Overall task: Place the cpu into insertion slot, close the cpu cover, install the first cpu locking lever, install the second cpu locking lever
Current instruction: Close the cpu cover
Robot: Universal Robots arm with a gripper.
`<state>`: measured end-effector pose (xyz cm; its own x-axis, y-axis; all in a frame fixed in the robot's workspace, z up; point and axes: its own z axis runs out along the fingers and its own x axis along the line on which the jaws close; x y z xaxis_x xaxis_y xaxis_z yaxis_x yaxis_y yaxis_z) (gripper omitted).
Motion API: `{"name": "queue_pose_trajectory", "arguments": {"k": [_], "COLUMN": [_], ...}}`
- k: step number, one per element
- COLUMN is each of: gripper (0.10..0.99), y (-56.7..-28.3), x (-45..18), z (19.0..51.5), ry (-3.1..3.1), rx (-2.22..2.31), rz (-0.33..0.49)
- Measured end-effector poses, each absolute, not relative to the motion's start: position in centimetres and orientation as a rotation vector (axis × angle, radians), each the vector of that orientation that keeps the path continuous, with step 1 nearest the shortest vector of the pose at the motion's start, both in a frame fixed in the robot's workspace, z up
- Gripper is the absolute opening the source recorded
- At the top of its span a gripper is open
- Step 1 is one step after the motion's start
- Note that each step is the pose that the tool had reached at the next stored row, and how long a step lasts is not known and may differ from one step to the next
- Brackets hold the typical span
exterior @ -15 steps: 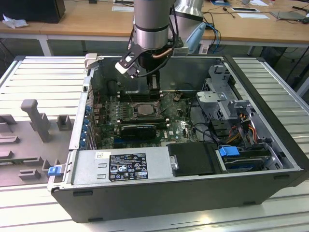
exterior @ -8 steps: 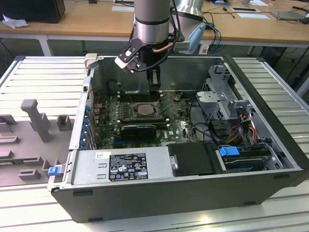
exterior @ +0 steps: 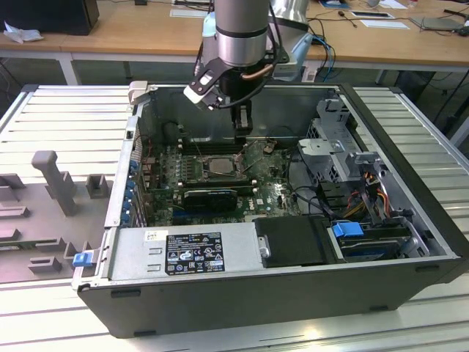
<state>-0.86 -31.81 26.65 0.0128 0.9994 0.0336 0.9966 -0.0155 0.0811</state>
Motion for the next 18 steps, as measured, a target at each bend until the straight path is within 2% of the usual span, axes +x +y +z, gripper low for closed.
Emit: {"name": "queue_pose_trajectory", "arguments": {"k": [18], "gripper": [0.106], "y": [-31.8], "x": [1.5], "z": [26.7], "ry": [2.18], "rx": [2.211], "rz": [0.125]}}
